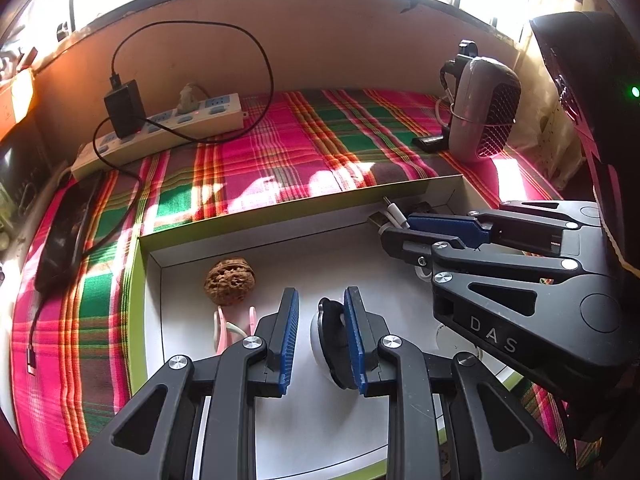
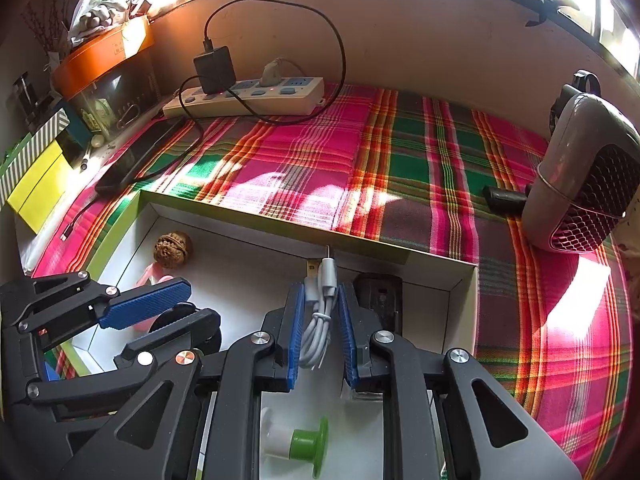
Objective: Organize objects
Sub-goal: 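Carry the white cable and the black disc over the box with both grippers, then open the right gripper to drop the cable while the left gripper releases the disc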
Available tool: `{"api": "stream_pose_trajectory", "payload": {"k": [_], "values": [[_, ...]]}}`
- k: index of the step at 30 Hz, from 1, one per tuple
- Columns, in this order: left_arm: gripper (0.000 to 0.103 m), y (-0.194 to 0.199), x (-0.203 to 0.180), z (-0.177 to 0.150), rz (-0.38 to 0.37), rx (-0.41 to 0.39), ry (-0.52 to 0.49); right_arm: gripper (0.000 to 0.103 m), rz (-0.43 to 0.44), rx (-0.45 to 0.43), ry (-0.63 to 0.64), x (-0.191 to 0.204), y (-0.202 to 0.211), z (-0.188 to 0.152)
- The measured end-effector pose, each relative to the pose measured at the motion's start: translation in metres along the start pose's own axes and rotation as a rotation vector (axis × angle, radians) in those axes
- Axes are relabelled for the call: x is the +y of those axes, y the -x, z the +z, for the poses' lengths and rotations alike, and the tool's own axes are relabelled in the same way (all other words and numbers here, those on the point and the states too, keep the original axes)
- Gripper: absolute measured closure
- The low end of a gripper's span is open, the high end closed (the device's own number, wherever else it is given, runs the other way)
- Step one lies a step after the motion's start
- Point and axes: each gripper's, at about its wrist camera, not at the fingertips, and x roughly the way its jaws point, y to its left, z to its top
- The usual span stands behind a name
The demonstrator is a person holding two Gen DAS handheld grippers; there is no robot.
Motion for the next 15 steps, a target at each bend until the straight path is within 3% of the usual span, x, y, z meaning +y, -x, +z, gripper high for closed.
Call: {"api": "stream_pose_trajectory", "payload": {"k": [15], "values": [[0.079, -0.0001, 0.0022, -0.0036, 0.004, -0.004, 0.009, 0.084, 0.000, -0.002, -0.004, 0.0041, -0.0003, -0.0027]]}}
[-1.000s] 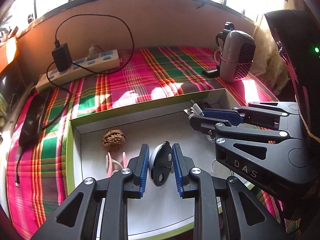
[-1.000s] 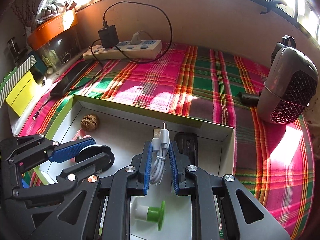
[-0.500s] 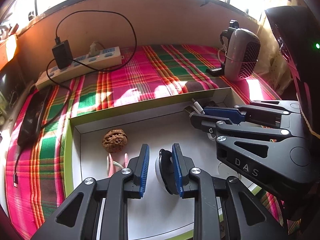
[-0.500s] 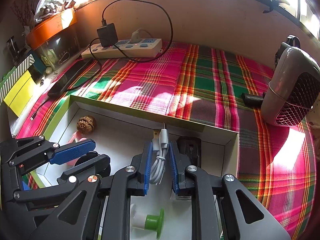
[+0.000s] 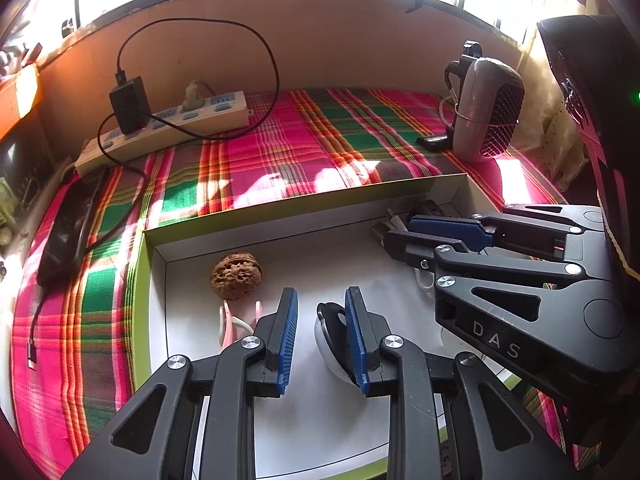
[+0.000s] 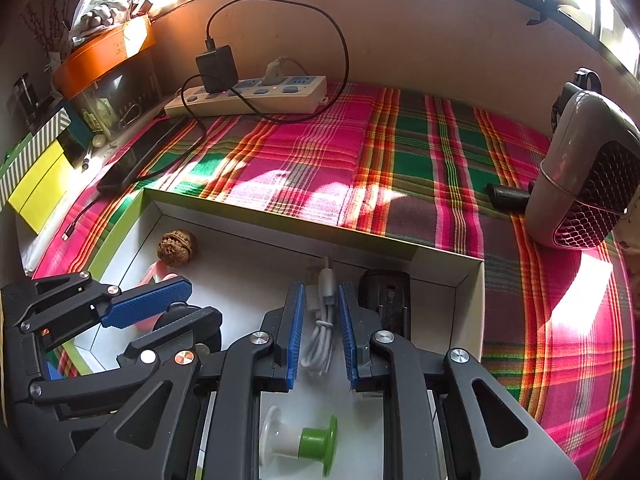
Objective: Organize objects
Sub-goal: 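Open the right gripper to drop the cable while the left gripper releases the disc, then withdraw both grippers from the box toward the remaining objects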
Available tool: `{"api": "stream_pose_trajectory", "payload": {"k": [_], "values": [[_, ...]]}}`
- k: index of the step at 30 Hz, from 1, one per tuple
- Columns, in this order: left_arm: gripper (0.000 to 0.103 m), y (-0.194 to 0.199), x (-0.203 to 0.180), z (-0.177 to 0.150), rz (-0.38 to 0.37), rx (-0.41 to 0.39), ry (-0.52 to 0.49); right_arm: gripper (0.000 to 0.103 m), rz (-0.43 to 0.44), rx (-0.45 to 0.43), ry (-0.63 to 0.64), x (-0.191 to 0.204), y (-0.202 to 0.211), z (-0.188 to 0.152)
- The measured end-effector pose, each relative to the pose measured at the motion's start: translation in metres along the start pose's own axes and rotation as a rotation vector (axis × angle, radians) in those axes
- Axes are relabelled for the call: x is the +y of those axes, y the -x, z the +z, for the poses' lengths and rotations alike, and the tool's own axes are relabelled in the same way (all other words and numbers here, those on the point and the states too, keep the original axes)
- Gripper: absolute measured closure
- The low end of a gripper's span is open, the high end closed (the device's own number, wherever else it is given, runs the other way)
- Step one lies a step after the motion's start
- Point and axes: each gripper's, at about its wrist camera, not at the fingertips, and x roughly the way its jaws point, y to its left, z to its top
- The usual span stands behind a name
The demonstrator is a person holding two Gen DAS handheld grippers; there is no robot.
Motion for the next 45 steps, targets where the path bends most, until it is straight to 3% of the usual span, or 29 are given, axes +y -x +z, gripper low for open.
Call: {"api": "stream_pose_trajectory", "payload": {"k": [12, 21, 30, 34, 37, 45], "values": [[0.075, 0.025, 0.005, -0.009, 0.022, -0.038, 0.005, 0.079, -0.023, -0.091, -0.077, -0.002, 0.039, -0.008], [0.075, 0.053, 0.000, -0.034, 0.043, -0.058, 0.000, 0.071, -0.065, -0.149, -0.139, 0.004, 0.081, -0.045], [0.075, 0.068, -0.004, -0.051, 0.022, -0.080, -0.008, 0.069, -0.087, -0.147, -0.194, 0.008, 0.101, -0.085], [0.075, 0.073, -0.002, -0.057, 0.025, -0.086, 0.003, 0.058, -0.087, -0.112, -0.167, 0.019, 0.099, -0.096], [0.075, 0.080, 0.001, -0.060, 0.017, -0.096, 0.007, 0.058, -0.087, -0.104, -0.160, 0.026, 0.098, -0.102], [0.075, 0.099, 0.029, -0.075, 0.028, -0.114, 0.081, 0.054, -0.106, -0.089, -0.161, 0.038, 0.099, -0.114]]}}
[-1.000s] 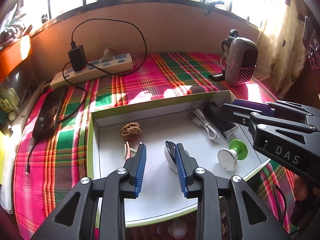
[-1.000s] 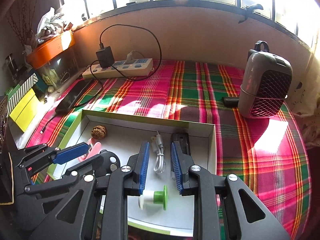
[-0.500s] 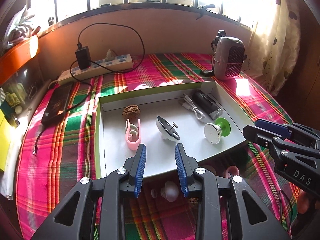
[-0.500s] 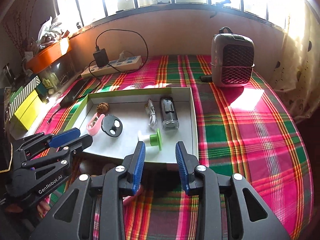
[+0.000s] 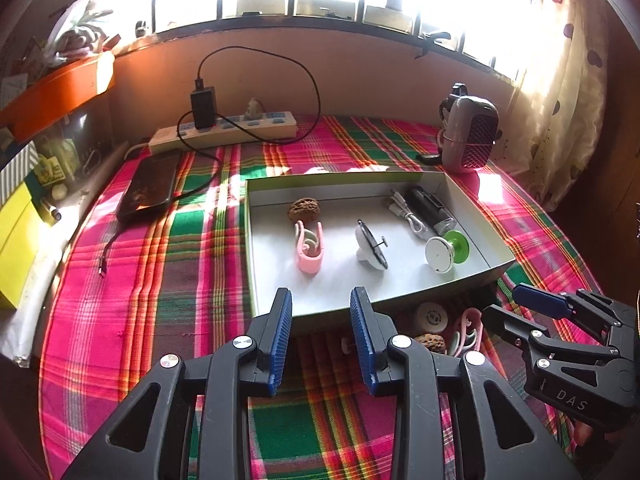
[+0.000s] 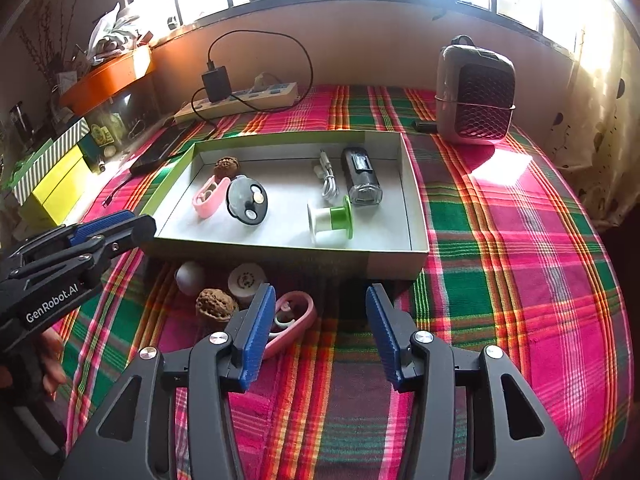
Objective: Organize objects
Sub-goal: 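Withdraw both grippers from the box toward the remaining objects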
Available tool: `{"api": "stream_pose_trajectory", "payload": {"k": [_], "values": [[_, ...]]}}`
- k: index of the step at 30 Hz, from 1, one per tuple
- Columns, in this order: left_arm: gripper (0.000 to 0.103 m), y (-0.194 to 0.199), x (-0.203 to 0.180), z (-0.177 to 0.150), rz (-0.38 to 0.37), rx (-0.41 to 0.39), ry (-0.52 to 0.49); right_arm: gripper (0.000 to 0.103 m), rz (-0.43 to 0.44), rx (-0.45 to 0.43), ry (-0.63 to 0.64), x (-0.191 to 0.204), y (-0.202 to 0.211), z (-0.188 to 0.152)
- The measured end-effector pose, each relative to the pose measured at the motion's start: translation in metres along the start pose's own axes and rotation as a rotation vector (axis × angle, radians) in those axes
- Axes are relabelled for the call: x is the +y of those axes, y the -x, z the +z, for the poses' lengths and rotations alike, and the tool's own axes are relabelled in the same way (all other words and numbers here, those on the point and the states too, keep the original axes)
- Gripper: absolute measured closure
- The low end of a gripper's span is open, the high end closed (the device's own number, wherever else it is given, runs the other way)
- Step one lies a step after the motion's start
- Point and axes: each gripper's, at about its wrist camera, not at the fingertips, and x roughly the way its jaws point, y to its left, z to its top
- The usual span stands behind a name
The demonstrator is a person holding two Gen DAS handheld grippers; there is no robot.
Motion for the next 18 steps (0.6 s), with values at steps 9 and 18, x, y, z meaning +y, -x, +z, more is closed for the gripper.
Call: {"api": "stream_pose_trajectory", "payload": {"k": [9, 18], "values": [[0.073, 0.006, 0.026, -0.019, -0.013, 0.036, 0.082, 0.053, 0.023, 0.017, -0.017, 0.006, -0.006, -0.002], [0.072, -0.008, 0.015, -0.021, -0.075, 0.096, 0.093, 0.053, 0.045, 0.052, 0.011, 0.010, -0.022, -0.002]]}}
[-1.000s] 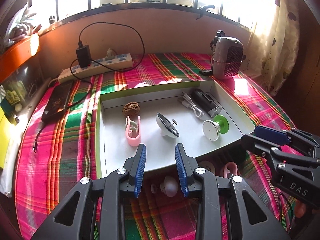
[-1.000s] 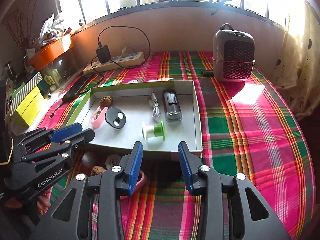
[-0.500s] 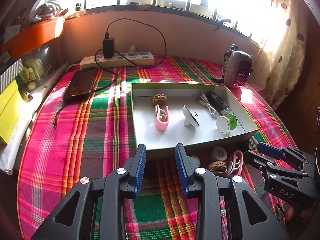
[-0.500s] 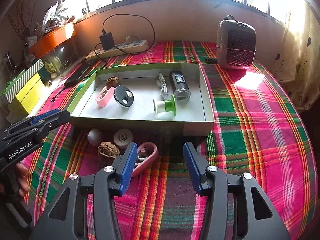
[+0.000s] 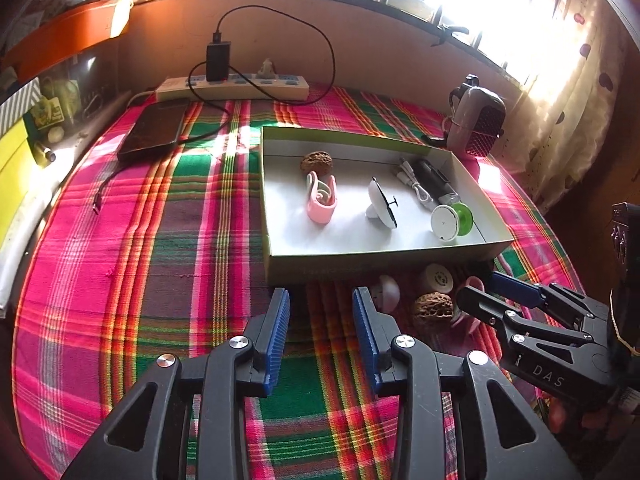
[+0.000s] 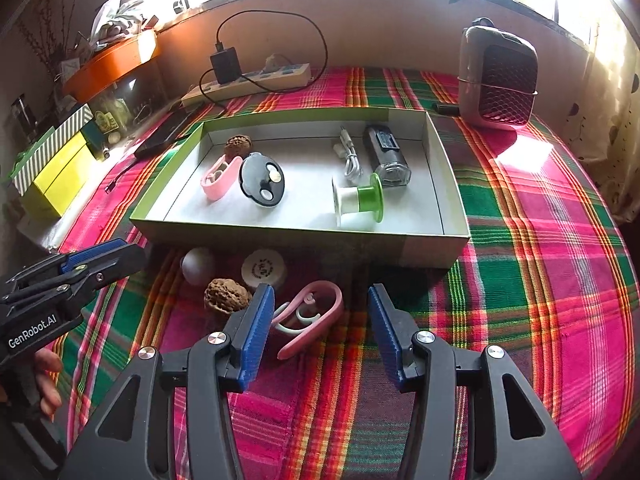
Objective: Organize objects
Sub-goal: 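Withdraw both grippers from the box toward the remaining objects, then grasp the pink hook-shaped clip with the right gripper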
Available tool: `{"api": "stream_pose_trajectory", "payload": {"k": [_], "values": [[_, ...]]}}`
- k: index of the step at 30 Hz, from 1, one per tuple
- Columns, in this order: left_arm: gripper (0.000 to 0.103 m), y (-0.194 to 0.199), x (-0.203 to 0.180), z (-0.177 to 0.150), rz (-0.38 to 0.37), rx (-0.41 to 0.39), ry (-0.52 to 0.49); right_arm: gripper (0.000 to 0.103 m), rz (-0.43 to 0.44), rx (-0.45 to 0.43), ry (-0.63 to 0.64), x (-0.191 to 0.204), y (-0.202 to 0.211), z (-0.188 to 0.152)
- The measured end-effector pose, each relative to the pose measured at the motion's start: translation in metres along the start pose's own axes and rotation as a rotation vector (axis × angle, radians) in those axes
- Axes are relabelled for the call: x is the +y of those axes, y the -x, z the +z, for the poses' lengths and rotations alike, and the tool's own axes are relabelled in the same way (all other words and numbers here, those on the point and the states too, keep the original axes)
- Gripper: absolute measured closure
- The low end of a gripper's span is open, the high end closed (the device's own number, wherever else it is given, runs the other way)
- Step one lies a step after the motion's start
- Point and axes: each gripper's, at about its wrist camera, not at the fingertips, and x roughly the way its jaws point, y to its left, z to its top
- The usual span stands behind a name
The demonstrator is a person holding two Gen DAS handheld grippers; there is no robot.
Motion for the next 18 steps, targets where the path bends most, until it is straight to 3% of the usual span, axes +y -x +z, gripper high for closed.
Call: {"api": "stream_pose_trajectory", "payload": {"k": [4, 8, 15, 18], "values": [[0.071, -0.010, -0.009, 0.001, -0.031, 0.031, -0.006, 0.053, -0.004, 0.014, 0.004, -0.002, -0.004, -0.001], [0.071, -0.015, -0.015, 0.005, -0.040, 0.039, -0.009, 0.045, -0.019, 0.015, 0.004, -0.008, -0.003, -0.002], [0.068, -0.018, -0.019, 0.007, -0.045, 0.045, -0.012, 0.045, -0.088, 0.030, 0.046, -0.016, -0.003, -0.006], [0.068, -0.018, -0.019, 0.007, -0.045, 0.047, -0.010, 0.045, -0.076, 0.035, 0.050, -0.020, -0.004, -0.007]]}}
